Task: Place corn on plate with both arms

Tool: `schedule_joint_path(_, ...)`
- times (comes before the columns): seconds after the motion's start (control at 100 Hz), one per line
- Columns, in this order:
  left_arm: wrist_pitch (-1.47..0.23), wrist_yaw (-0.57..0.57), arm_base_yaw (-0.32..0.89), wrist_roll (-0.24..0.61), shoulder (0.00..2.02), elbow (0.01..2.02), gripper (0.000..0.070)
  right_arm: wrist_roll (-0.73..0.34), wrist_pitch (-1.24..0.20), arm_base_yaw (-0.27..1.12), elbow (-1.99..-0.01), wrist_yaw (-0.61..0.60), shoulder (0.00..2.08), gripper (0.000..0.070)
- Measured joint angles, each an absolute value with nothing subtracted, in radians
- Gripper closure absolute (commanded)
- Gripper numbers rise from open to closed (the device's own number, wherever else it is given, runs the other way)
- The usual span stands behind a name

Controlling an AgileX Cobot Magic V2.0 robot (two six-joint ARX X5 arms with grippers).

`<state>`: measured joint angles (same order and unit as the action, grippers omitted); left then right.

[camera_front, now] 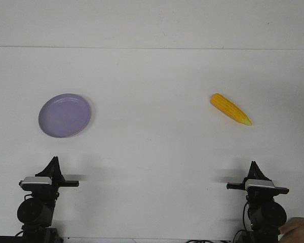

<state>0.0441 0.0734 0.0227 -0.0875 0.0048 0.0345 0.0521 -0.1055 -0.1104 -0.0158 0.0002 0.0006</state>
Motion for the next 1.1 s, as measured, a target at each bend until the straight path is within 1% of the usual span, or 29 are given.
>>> schedule_joint_path(0.31, 0.044, 0.073, 0.023, -0.087, 0.005, 0.035, 0.0685, 0.052, -0.105, -0.11, -0.016, 0.0, 0.001, 0.0685)
schedule_joint_path(0.38, 0.044, 0.073, 0.023, -0.076, 0.005, 0.035, 0.0685, 0.052, -0.105, -0.11, -0.016, 0.0, 0.001, 0.0685)
schedule_joint_path(0.62, 0.044, 0.073, 0.023, 0.049, 0.005, 0.035, 0.0685, 0.052, -0.105, -0.11, -0.016, 0.0, 0.001, 0.0685)
schedule_joint_path(0.8, 0.057, 0.073, 0.023, 0.17, 0.006, 0.045, 0.069, 0.052, -0.105, -0.11, -0.016, 0.0, 0.001, 0.0685)
schedule_joint_path(0.87, 0.04, 0.077, 0.023, 0.209, 0.027, 0.097, 0.069, 0.052, -0.105, -0.11, -0.016, 0.0, 0.001, 0.0684)
schedule_joint_path(0.96, 0.028, 0.101, 0.023, 0.237, 0.096, 0.241, 0.0682, 0.052, -0.105, -0.11, -0.016, 0.0, 0.001, 0.0685)
schedule_joint_path(0.98, 0.017, 0.107, 0.023, 0.239, 0.114, 0.281, 0.0659, 0.052, -0.105, -0.11, -0.016, 0.0, 0.001, 0.0684)
schedule_joint_path(1.0, 0.004, 0.111, 0.023, 0.239, 0.135, 0.319, 0.0614, 0.052, -0.105, -0.11, -0.016, 0.0, 0.001, 0.0684)
schedule_joint_path(1.06, -0.053, 0.133, 0.023, 0.234, 0.211, 0.435, 0.0399, 0.052, -0.105, -0.11, -0.016, 0.0, 0.001, 0.0685)
schedule_joint_path(1.08, -0.075, 0.139, 0.022, 0.229, 0.239, 0.469, 0.0343, 0.052, -0.105, -0.11, -0.016, 0.0, 0.001, 0.0684)
schedule_joint_path(1.1, -0.099, 0.152, 0.022, 0.224, 0.27, 0.503, 0.031, 0.052, -0.105, -0.11, -0.016, 0.0, 0.001, 0.0685)
